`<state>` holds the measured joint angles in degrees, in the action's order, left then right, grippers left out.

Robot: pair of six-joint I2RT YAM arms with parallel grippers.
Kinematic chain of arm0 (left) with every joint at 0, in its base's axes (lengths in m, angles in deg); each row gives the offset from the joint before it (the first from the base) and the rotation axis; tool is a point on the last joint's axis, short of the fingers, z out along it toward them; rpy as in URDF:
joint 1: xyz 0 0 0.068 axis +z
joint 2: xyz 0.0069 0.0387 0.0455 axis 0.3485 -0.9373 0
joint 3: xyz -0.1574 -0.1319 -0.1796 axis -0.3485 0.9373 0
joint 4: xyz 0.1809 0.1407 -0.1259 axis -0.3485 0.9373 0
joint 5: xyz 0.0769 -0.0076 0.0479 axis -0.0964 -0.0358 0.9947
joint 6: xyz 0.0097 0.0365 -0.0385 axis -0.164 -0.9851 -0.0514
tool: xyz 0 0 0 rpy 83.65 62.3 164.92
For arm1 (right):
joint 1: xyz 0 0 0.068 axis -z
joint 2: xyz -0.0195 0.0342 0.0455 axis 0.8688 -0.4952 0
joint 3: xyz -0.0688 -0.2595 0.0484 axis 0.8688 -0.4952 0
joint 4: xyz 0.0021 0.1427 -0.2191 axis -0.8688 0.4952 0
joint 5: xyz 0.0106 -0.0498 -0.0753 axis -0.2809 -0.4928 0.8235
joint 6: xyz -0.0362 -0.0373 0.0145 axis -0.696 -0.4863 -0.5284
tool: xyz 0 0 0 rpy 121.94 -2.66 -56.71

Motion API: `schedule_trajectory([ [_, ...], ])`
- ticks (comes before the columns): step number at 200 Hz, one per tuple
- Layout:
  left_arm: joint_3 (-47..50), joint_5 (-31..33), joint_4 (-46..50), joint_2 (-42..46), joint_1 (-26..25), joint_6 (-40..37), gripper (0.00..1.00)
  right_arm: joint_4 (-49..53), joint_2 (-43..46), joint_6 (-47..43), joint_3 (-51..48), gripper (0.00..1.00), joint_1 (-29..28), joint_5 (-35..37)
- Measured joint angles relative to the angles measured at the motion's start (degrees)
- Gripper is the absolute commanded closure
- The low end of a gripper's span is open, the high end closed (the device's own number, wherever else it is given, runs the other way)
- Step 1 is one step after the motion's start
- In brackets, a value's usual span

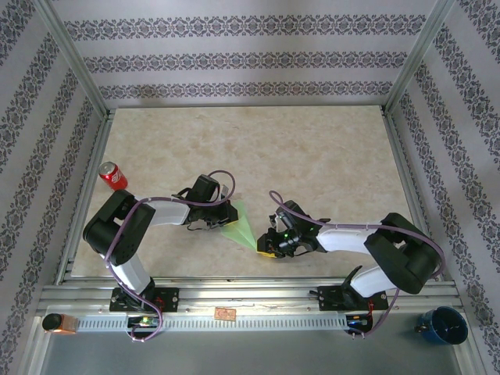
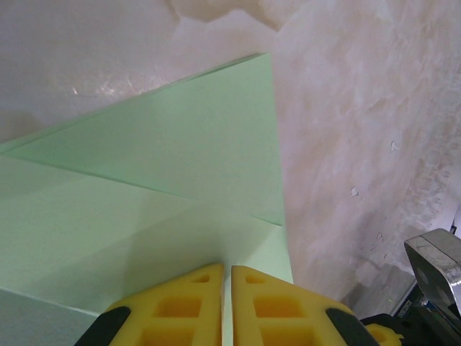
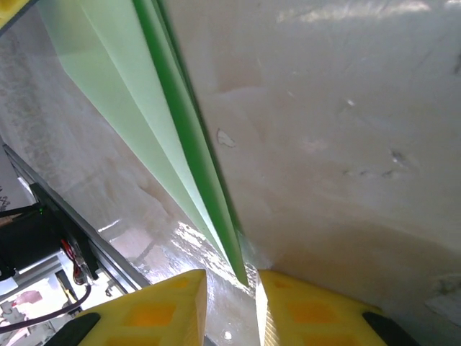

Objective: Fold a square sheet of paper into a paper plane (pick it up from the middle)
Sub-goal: Turn over the paper at the center of the table.

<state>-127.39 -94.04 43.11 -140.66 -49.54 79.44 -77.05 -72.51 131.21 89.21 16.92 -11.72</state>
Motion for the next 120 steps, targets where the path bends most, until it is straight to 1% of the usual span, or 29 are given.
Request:
schedule_trajectory([
  [120, 0.0, 0.0, 0.0, 0.0, 0.0, 0.7, 0.89, 0.1, -0.9, 2.0, 0.8, 0.78, -0.9, 0.9],
])
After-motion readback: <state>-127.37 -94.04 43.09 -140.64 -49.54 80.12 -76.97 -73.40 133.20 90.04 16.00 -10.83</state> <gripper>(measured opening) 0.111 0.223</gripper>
